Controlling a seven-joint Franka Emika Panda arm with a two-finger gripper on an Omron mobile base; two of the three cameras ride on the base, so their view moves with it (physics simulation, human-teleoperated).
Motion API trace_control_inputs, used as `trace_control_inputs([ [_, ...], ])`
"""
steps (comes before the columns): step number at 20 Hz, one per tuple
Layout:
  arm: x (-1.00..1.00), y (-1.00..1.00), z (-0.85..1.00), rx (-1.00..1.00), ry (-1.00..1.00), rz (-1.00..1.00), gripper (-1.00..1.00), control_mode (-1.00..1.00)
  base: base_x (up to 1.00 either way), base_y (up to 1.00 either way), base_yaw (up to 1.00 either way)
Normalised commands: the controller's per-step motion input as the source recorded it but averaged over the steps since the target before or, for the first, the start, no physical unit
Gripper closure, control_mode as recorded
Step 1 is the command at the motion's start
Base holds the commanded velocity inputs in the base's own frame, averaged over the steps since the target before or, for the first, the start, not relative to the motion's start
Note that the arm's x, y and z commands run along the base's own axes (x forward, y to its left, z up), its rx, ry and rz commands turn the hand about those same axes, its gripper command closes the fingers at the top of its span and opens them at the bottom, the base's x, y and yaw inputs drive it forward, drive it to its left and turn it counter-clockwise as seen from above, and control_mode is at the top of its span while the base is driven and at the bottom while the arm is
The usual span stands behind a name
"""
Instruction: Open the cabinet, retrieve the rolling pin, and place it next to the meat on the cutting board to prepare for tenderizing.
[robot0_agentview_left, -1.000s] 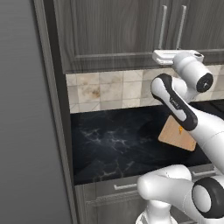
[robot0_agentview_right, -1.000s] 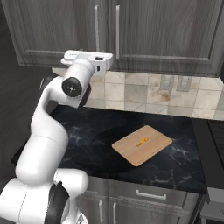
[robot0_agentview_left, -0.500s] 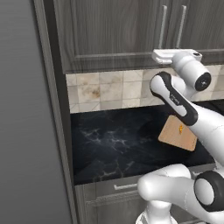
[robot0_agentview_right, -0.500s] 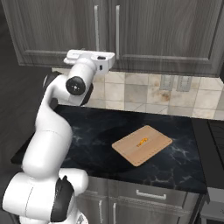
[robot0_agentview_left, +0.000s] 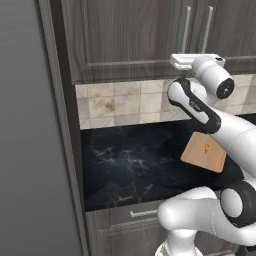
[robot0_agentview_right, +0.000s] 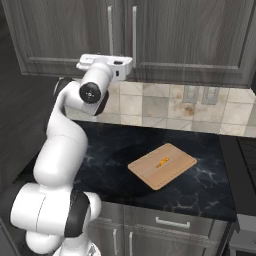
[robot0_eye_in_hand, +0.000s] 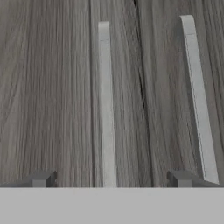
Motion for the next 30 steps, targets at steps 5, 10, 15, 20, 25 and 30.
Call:
trace_control_inputs([
  [5, 0.31, 0.00, 0.00, 0.00, 0.00, 0.00, -1.00, -1.00, 0.00, 0.00, 0.00],
  [10, 0.28, 0.02, -0.04, -0.02, 0.00, 0.00, -1.00, -1.00, 0.00, 0.00, 0.00],
  [15, 0.20, 0.05, -0.04, -0.01, 0.00, 0.00, -1.00, -1.00, 0.00, 0.00, 0.00],
  [20, 0.23, 0.08, -0.03, 0.00, 0.00, 0.00, -1.00, -1.00, 0.00, 0.00, 0.00],
  [25, 0.27, 0.07, -0.05, 0.00, 0.00, 0.00, -1.00, -1.00, 0.00, 0.00, 0.00],
  [30, 0.32, 0.03, -0.04, 0.00, 0.00, 0.00, 1.00, -1.00, 0.00, 0.00, 0.00],
])
